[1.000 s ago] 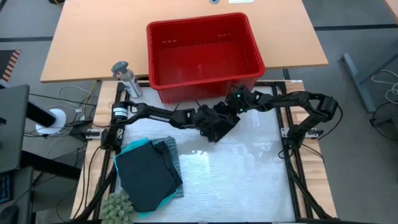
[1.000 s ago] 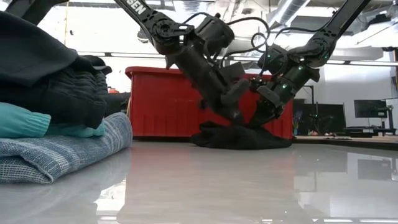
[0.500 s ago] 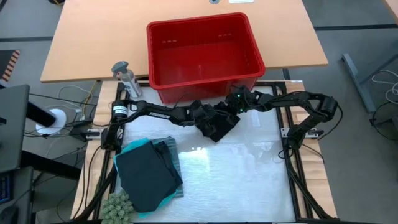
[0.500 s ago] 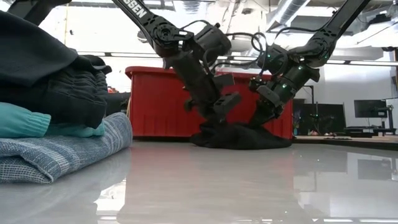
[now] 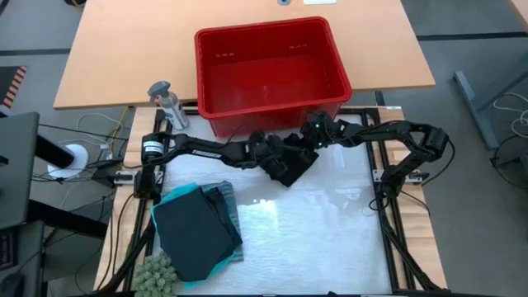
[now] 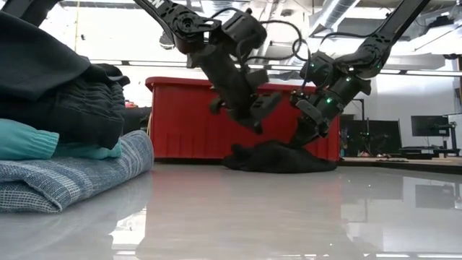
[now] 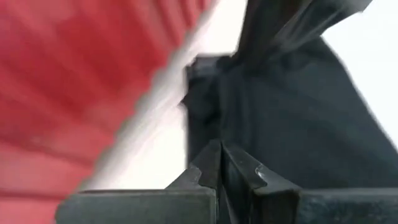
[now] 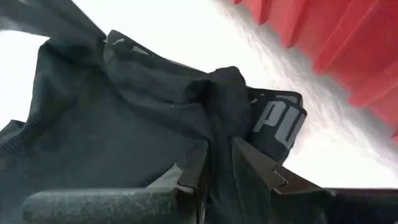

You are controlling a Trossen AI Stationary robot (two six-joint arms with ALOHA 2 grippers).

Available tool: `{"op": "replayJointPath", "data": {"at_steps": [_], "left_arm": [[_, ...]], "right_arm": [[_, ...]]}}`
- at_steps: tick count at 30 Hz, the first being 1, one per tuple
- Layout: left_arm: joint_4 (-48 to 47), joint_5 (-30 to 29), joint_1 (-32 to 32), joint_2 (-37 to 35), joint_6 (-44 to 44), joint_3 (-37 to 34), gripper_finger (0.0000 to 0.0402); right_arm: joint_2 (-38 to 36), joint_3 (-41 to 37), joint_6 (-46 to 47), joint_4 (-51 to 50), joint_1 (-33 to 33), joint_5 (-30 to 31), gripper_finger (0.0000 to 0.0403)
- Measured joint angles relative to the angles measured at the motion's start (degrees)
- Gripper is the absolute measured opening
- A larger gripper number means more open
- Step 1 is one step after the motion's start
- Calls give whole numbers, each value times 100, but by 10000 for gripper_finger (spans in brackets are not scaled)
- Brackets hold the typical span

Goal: Fold Laundry from Bin
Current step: Fold the black boxer from the red organizer bin

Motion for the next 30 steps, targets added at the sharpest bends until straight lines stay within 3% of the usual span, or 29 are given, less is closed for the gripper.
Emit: {"op": "replayJointPath", "data": {"at_steps": [7, 12, 27, 30], "left_arm": [[1268, 977, -70, 24, 376, 1, 0], [1181, 1336, -77, 62, 402, 2, 0], [909, 1057, 472, 631, 346, -4, 0], [882, 1286, 541, 618, 333, 2, 0]], "right_arm": [[0, 0, -4, -14, 7, -14, 98], [0, 0, -24, -11, 2, -21, 98], [0, 0, 1, 33, 63, -29, 98], [0, 7, 74, 24, 79, 173, 107]]}}
